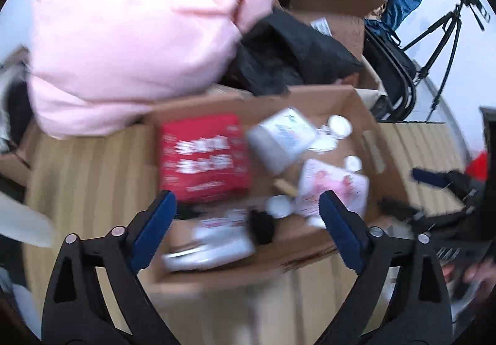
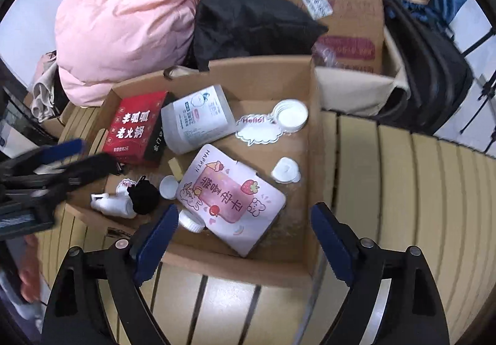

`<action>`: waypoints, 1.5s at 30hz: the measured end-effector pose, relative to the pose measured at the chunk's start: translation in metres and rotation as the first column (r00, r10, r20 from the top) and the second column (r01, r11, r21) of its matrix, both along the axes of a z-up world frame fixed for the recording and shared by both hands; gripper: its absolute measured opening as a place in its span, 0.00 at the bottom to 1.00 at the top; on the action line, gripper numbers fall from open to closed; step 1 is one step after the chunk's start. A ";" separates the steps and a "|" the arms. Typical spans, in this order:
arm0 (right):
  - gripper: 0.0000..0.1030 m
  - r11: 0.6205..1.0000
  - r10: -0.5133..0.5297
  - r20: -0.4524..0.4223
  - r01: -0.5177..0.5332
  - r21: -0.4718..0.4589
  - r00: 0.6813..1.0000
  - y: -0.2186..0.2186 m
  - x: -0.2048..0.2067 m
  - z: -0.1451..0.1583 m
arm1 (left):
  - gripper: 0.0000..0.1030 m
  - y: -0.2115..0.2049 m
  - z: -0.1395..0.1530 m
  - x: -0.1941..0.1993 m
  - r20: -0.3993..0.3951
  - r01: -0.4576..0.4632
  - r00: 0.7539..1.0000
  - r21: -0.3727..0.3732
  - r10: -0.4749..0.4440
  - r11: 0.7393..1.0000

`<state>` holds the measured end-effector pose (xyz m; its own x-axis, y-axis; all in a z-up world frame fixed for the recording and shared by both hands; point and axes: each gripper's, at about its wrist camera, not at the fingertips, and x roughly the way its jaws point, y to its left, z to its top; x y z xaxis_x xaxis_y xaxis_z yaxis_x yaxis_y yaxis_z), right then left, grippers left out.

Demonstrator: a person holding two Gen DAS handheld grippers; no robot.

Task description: Organize objects

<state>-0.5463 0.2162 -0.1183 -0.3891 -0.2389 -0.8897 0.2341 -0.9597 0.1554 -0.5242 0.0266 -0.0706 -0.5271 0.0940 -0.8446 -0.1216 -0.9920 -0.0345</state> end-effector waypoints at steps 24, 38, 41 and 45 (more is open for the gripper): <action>0.87 1.000 -0.012 -0.298 0.013 0.000 0.955 -0.010 0.362 0.111 | 1.00 -0.070 0.072 0.397 -0.232 -0.204 0.951 0.025 0.204 0.979; 0.87 0.998 -0.025 -0.345 0.043 0.045 0.938 -0.040 0.485 0.100 | 1.00 -0.037 0.081 0.471 -0.277 -0.116 0.955 -0.039 0.100 0.993; 0.87 0.999 -0.038 -0.348 0.048 0.019 0.937 -0.042 0.491 0.107 | 1.00 -0.037 0.084 0.476 -0.289 -0.107 0.953 -0.038 0.091 0.994; 0.87 0.997 -0.030 -0.352 0.053 0.054 0.935 -0.046 0.493 0.108 | 1.00 -0.036 0.086 0.480 -0.299 -0.106 0.950 -0.037 0.090 0.994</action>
<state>-0.0530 0.1702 -0.0103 -0.6874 -0.1649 -0.7073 0.2227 -0.9748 0.0107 -0.0446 -0.0098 0.0151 -0.7589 -0.0105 -0.6512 -0.0206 -0.9990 0.0400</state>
